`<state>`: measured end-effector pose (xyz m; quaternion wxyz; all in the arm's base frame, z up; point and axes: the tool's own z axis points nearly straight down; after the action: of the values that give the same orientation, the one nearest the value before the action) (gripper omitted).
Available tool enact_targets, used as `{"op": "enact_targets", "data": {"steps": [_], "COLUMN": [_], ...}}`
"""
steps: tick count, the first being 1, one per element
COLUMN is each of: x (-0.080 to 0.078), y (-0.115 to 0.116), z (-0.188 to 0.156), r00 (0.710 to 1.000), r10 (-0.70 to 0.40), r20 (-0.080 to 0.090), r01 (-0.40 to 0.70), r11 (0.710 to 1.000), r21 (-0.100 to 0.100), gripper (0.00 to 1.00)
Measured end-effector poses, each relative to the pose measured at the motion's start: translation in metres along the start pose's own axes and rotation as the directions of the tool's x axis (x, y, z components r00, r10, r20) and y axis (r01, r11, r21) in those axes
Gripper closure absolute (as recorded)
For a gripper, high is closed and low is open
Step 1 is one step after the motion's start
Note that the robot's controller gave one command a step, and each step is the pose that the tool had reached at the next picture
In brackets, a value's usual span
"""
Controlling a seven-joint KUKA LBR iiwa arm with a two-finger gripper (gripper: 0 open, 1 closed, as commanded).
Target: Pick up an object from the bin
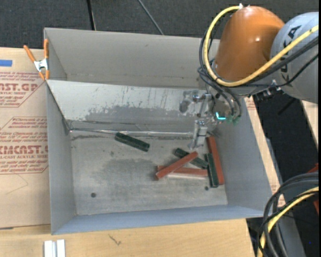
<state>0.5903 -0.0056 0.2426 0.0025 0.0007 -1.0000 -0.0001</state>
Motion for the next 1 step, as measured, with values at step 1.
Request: {"op": "enact_targets", "data": {"steps": [1], "x": [-0.0014], "y": [0.0], "z": [-0.0042], "r00": [1.0], "r10": [0.0], "r20": [0.008], "r01": [0.0], "r11": [1.0], "r21": [0.0], "gripper": [0.0]}}
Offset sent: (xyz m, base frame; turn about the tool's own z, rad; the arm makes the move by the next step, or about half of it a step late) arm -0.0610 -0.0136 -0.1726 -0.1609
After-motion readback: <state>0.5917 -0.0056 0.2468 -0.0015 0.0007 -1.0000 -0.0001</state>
